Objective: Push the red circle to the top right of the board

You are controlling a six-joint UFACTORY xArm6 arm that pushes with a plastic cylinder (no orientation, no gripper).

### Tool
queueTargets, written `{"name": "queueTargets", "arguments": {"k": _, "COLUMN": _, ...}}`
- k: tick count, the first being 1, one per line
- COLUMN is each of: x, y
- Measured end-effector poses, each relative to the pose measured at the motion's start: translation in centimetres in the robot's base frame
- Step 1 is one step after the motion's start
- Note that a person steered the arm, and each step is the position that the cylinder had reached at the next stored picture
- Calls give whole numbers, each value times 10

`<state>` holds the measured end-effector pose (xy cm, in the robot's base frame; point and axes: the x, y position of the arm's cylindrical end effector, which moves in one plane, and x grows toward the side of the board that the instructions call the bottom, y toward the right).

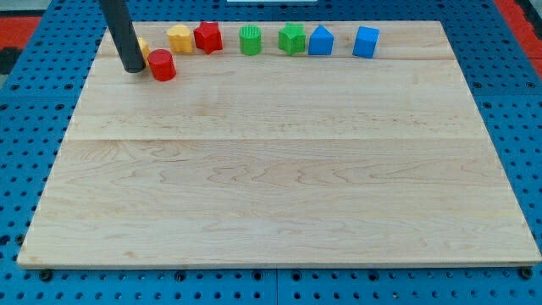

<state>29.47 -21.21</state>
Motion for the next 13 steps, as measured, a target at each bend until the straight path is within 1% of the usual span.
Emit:
{"name": "queueTargets", "arguments": {"k": 3, "x": -42, "y": 3}}
{"name": "queueTargets", "arguments": {"k": 4, "x": -27, "y": -10}}
{"name": "queueTargets", "arguments": {"k": 5, "x": -12, "y": -6}}
{"name": "queueTargets", "arguments": {"k": 6, "x": -4, "y": -2}}
{"name": "queueTargets", "arguments": {"k": 7, "x": 11, "y": 84}}
{"name": "queueTargets", "arguments": {"k": 8, "x": 22, "y": 183}}
{"name": "queueTargets", "arguments": {"k": 9, "x": 35, "y": 138}}
{"name": "queueTargets", "arguments": {"k": 10, "x": 36, "y": 238}}
{"name": "queueTargets", "arguments": {"k": 11, "x": 49, "y": 286}}
{"name": "queueTargets", "arguments": {"k": 12, "x": 71, "y": 310}}
{"name": "queueTargets", "arguments": {"k": 13, "x": 38, "y": 337}}
